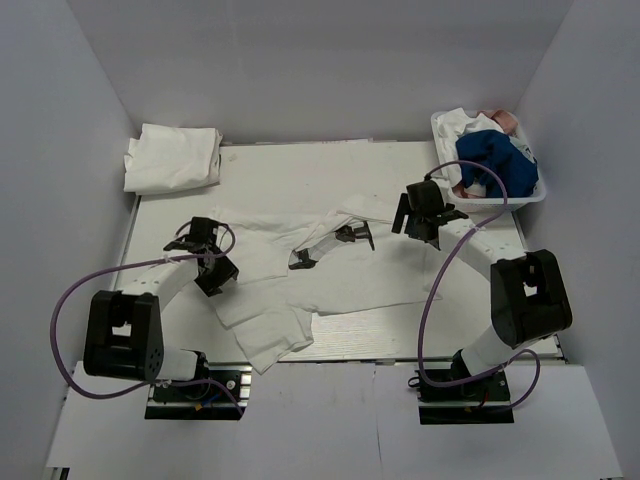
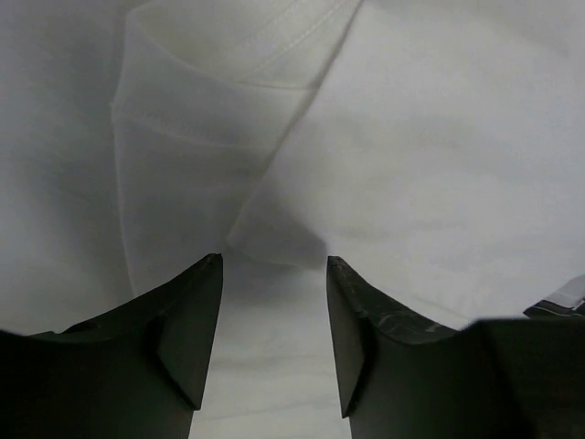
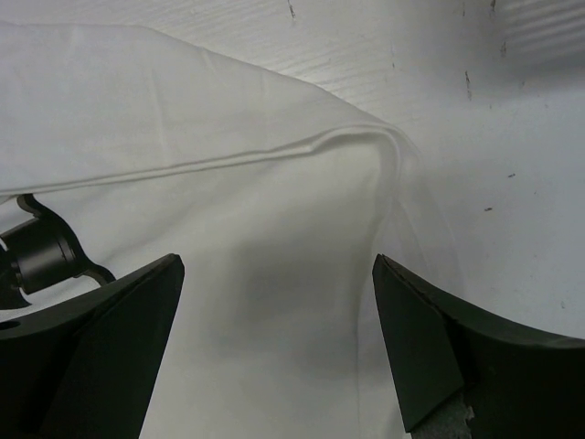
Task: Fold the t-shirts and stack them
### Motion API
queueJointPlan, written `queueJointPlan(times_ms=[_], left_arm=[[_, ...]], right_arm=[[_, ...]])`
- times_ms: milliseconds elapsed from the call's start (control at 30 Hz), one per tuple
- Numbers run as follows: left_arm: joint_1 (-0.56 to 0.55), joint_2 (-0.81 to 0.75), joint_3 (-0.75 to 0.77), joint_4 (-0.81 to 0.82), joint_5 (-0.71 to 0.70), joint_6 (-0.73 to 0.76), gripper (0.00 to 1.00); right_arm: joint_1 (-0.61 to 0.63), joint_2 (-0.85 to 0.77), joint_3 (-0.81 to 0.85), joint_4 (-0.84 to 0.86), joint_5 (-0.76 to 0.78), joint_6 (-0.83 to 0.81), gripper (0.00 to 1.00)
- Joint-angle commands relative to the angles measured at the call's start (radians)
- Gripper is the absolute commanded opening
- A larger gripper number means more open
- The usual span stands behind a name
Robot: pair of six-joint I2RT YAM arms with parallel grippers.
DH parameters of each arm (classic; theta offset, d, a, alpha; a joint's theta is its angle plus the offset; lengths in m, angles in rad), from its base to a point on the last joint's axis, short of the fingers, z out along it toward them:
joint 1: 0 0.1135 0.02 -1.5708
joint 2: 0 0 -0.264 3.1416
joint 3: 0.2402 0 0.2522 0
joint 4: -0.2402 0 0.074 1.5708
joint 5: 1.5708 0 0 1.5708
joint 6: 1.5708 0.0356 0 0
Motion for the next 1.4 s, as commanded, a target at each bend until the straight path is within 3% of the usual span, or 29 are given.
queueJointPlan(times_ms=[0,100,133,200,233,633,1133,1367], left_arm=[[0.006,0.042,-0.008,0.083,-0.023,-0.021,0.58],[0.006,0.086,0.017,0.105,-0.011,-0.021,0.51],[0.006,0.118,0.031,0.105,-0.011,-0.021,0.39],[0.006,0.143,0.063,0.07,-0.038,-0.021,0.24],[0.006,0.155,0.072,0.061,-0.038,-0.021,0.0],[0.006,0.071,0.14,0.021,-0.049,0.005,0.02],[0.017,0.122,0.233,0.053,-0.038,0.038,0.0],[0.017,0.241,0.316,0.252,-0.017,0.047,0.0]], right_arm=[[-0.005,-0.034,-0.01,0.009,0.02,0.022,0.9],[-0.005,-0.032,-0.012,0.003,0.02,0.019,0.9],[-0.007,-0.034,-0.015,0.003,0.02,0.021,0.9],[-0.007,-0.037,-0.023,0.003,0.02,0.022,0.9],[-0.008,-0.04,-0.024,0.001,0.02,0.022,0.9],[-0.007,-0.049,-0.033,0.01,0.011,0.007,0.9],[-0.007,-0.114,-0.099,-0.005,-0.003,0.048,0.9],[-0.007,-0.189,-0.171,-0.017,-0.028,0.084,0.9]])
